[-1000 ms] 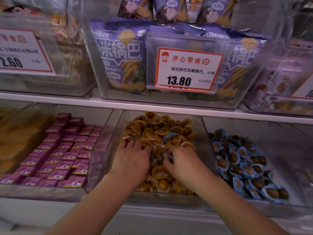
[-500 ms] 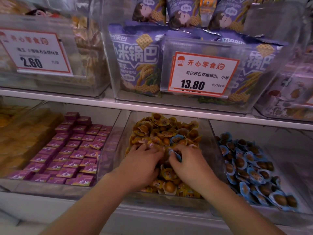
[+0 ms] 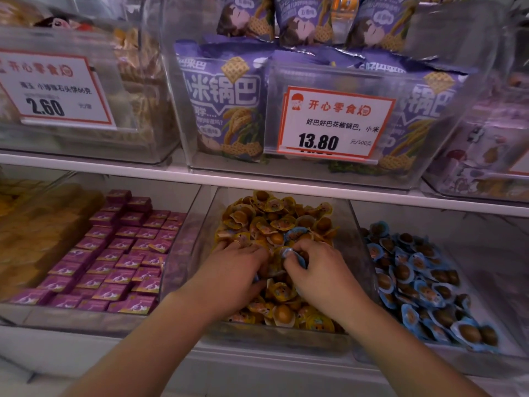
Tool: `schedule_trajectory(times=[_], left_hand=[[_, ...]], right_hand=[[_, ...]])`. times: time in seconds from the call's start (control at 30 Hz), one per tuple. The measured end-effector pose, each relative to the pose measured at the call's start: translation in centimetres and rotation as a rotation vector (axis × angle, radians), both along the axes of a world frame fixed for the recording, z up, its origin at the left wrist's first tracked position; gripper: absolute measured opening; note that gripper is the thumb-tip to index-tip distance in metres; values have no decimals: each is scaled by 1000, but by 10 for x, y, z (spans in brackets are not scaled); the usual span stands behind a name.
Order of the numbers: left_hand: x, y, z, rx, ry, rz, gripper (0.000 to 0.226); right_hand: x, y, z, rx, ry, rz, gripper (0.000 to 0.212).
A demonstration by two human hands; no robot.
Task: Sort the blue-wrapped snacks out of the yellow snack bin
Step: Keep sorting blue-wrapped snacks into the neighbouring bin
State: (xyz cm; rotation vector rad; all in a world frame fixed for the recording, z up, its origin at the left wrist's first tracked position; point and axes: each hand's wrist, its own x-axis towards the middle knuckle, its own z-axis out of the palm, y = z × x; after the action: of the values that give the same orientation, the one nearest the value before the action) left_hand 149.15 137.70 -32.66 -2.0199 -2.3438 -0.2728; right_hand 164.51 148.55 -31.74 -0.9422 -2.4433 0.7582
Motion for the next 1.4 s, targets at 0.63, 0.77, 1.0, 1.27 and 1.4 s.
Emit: schedule_trajectory(times=[0.63,0.77,1.0,1.27,1.4], left_hand=[[7,5,20,525,-761,133,25],[34,6,23,579,-899,48,16],[57,14,19,491,-595,-124,51],[66,11,13,518,-570,-140,42],[57,15,13,479,-405,18,40]], right_hand=[[4,-12,14,-839,367,-178,20],[4,-29,30,-1517,594,75,55],[22,-31,44,-1405,688,40,39],[92,11,54,-988,801,-169,17],[124,61,38,-809,683,-448,11]])
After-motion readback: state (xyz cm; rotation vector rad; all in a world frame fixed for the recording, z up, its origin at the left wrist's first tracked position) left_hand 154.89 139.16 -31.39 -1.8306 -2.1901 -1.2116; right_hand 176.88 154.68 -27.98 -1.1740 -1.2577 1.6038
